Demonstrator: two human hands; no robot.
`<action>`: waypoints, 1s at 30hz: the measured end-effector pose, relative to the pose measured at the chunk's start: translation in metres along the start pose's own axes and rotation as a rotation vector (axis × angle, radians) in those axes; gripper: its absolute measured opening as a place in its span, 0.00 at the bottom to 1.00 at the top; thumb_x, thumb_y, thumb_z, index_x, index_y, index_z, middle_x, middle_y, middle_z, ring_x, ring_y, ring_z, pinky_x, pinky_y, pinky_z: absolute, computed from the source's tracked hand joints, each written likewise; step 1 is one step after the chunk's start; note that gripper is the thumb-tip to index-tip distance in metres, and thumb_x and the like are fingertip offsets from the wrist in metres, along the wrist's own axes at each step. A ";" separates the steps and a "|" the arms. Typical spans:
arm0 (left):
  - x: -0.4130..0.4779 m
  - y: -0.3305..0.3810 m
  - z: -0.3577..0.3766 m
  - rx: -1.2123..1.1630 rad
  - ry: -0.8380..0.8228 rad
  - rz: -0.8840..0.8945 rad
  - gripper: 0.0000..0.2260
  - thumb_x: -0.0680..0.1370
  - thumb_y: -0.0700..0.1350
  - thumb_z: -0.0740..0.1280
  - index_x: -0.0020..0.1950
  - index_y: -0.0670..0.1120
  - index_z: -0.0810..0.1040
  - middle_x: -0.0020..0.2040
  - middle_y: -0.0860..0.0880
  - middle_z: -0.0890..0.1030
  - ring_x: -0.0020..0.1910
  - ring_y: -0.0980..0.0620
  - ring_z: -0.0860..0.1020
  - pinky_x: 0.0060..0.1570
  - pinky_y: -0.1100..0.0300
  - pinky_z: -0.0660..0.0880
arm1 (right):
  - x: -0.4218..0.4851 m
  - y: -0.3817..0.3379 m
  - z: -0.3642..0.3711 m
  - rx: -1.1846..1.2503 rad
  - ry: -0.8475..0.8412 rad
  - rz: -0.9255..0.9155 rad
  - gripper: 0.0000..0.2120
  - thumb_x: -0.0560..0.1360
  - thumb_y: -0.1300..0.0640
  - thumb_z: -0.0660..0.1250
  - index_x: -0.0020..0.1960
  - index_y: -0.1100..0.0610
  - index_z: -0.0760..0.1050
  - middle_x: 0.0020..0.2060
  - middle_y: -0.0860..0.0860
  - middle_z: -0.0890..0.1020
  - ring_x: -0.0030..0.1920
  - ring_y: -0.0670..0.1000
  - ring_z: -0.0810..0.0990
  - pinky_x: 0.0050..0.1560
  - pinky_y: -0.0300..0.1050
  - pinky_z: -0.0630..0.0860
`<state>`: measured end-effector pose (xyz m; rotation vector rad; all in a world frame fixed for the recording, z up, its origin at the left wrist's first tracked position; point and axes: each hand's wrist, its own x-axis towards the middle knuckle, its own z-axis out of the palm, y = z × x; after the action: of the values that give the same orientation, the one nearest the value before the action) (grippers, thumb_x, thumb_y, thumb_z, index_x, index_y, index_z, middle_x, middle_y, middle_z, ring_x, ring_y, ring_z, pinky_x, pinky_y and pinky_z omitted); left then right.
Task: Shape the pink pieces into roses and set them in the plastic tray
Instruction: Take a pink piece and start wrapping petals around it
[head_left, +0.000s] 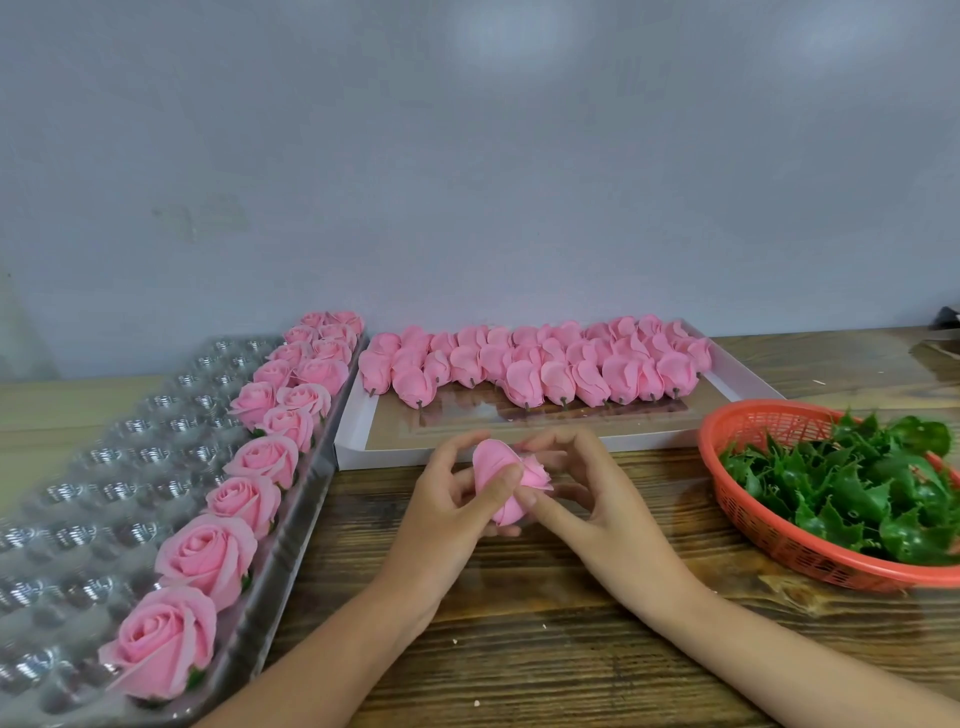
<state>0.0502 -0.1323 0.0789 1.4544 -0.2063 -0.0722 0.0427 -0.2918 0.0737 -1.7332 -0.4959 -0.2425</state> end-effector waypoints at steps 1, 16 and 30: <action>0.000 0.000 0.000 -0.010 0.004 0.000 0.31 0.64 0.57 0.73 0.64 0.51 0.71 0.50 0.47 0.85 0.48 0.50 0.84 0.39 0.61 0.79 | 0.000 0.000 0.000 0.003 -0.009 0.013 0.14 0.76 0.65 0.71 0.58 0.55 0.73 0.52 0.47 0.82 0.57 0.46 0.81 0.56 0.39 0.76; -0.003 -0.005 0.002 0.182 -0.010 0.079 0.29 0.69 0.62 0.66 0.68 0.56 0.65 0.60 0.51 0.77 0.52 0.59 0.81 0.44 0.65 0.79 | 0.002 0.006 -0.002 0.134 -0.029 0.097 0.15 0.76 0.66 0.69 0.60 0.55 0.75 0.50 0.52 0.82 0.50 0.50 0.81 0.54 0.48 0.78; -0.013 -0.007 0.007 1.117 0.075 0.503 0.15 0.73 0.49 0.68 0.51 0.56 0.62 0.46 0.62 0.65 0.46 0.62 0.68 0.39 0.71 0.67 | 0.005 0.014 -0.004 0.108 0.120 0.083 0.12 0.75 0.63 0.71 0.54 0.50 0.75 0.44 0.41 0.81 0.46 0.46 0.80 0.53 0.45 0.75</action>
<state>0.0364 -0.1372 0.0711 2.4529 -0.6054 0.5957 0.0541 -0.2970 0.0650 -1.6197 -0.3426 -0.2536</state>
